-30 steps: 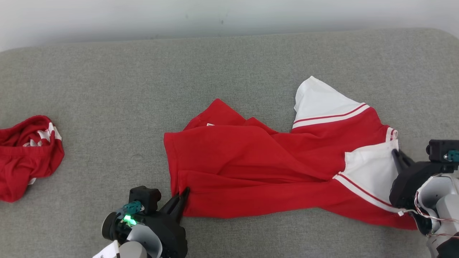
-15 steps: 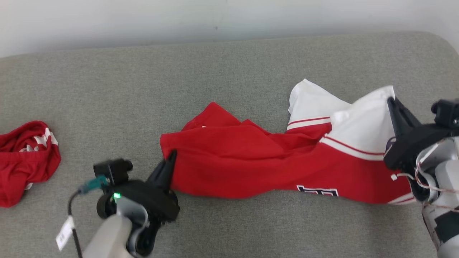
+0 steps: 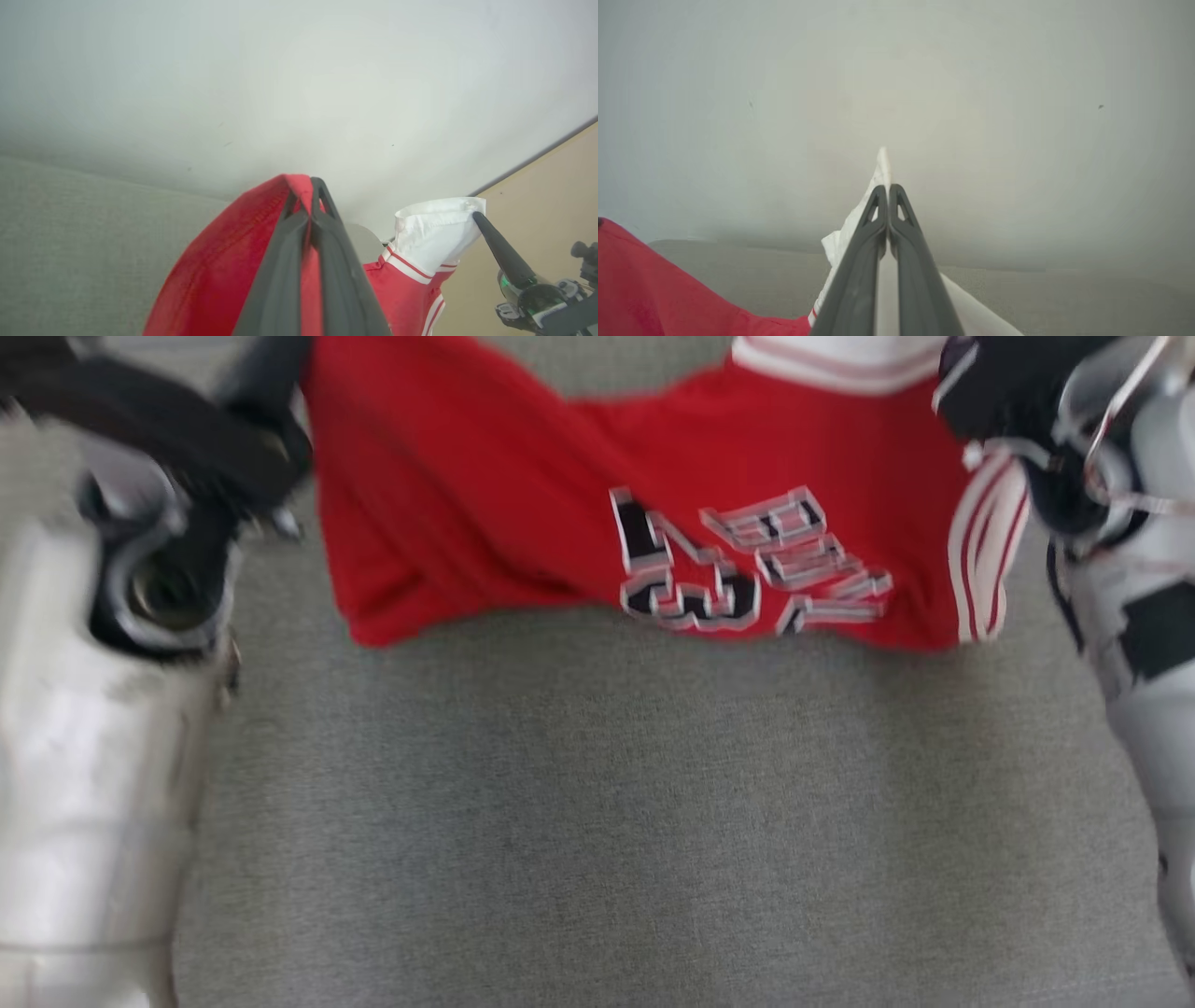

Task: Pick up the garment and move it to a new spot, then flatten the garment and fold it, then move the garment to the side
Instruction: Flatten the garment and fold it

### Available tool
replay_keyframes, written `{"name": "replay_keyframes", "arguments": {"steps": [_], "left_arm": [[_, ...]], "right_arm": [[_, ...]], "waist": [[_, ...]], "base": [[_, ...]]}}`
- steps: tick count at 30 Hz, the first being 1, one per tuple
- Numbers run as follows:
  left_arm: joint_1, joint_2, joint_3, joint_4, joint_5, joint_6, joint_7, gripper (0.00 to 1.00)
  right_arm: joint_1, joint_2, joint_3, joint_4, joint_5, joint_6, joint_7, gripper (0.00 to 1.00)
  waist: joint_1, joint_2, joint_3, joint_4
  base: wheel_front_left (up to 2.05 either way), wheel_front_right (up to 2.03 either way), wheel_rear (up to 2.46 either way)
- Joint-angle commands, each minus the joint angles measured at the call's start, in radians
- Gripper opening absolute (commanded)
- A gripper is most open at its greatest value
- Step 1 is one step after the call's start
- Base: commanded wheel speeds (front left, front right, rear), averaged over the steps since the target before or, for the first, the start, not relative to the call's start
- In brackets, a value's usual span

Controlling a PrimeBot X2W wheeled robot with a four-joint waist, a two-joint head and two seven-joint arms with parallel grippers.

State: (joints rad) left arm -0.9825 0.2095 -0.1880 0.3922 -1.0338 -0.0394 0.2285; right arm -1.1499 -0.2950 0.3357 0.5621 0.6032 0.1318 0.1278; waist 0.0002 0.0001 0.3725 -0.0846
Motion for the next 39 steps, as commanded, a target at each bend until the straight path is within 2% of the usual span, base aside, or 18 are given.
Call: {"name": "replay_keyframes", "arguments": {"steps": [1,3,7,11,14,17,20,23,25,28,33,39], "left_arm": [[-0.082,0.013,0.022,-0.002,0.021,0.022,-0.019,0.00],[-0.178,0.017,0.031,0.000,0.040,0.041,-0.041,0.00],[-0.349,0.025,0.058,0.021,0.091,0.076,-0.121,0.00],[-0.499,0.018,0.091,0.041,0.109,0.084,-0.207,0.00],[-0.569,0.020,0.107,0.047,0.117,0.078,-0.252,0.00],[-0.649,0.017,0.131,0.056,0.118,0.043,-0.330,0.00],[-0.694,0.010,0.151,0.056,0.107,-0.003,-0.399,0.00],[-0.689,0.021,0.155,0.078,0.108,-0.043,-0.434,0.00],[-0.643,0.026,0.133,0.110,0.116,-0.062,-0.439,0.00],[-0.559,0.026,0.086,0.161,0.134,-0.080,-0.447,0.00],[-0.374,0.011,-0.001,0.193,0.116,-0.092,-0.460,0.00],[-0.120,0.034,-0.078,0.135,0.028,-0.090,-0.479,0.00]], "right_arm": [[-0.079,0.006,0.002,0.021,-0.010,-0.002,-0.026,0.00],[-0.179,-0.002,-0.004,0.052,-0.040,-0.002,-0.073,0.00],[-0.346,0.021,-0.098,0.135,-0.084,-0.002,-0.206,0.00],[-0.503,0.028,-0.198,0.200,-0.146,-0.002,-0.332,0.00],[-0.573,0.037,-0.252,0.211,-0.176,-0.002,-0.366,0.00],[-0.654,0.049,-0.322,0.186,-0.225,-0.002,-0.389,0.00],[-0.687,0.061,-0.401,0.059,-0.288,-0.002,-0.393,0.00],[-0.644,0.075,-0.434,-0.065,-0.365,-0.002,-0.393,0.00],[-0.590,0.075,-0.401,-0.072,-0.402,-0.002,-0.391,0.00],[-0.513,0.035,-0.290,-0.050,-0.436,-0.002,-0.392,0.00],[-0.349,-0.020,-0.108,-0.020,-0.358,-0.002,-0.392,0.00],[-0.152,-0.148,0.134,-0.084,-0.211,-0.002,-0.359,0.00]], "waist": [[-0.0002,-0.0001,0.158,-0.063],[-0.0002,-0.0001,0.200,-0.066],[-0.0002,-0.0001,0.250,-0.072],[-0.0002,-0.0001,0.280,-0.072],[-0.0002,-0.0001,0.295,-0.074],[-0.0002,-0.0001,0.310,-0.078],[-0.0002,-0.0001,0.319,-0.078],[-0.0002,-0.0001,0.321,-0.075],[-0.0002,-0.0001,0.317,-0.074],[-0.0002,-0.0001,0.311,-0.064],[-0.0002,-0.0001,0.272,-0.049],[-0.0002,-0.0001,0.172,-0.027]], "base": [[0.00,0.00,0.00],[0.00,0.00,0.00],[0.00,0.00,0.00],[0.00,0.00,0.00],[0.00,0.00,0.00],[0.00,0.00,0.00],[0.00,0.00,0.00],[0.00,0.00,0.00],[0.00,0.00,0.00],[0.00,0.00,0.00],[0.00,0.00,0.00],[0.00,0.00,0.00]]}}
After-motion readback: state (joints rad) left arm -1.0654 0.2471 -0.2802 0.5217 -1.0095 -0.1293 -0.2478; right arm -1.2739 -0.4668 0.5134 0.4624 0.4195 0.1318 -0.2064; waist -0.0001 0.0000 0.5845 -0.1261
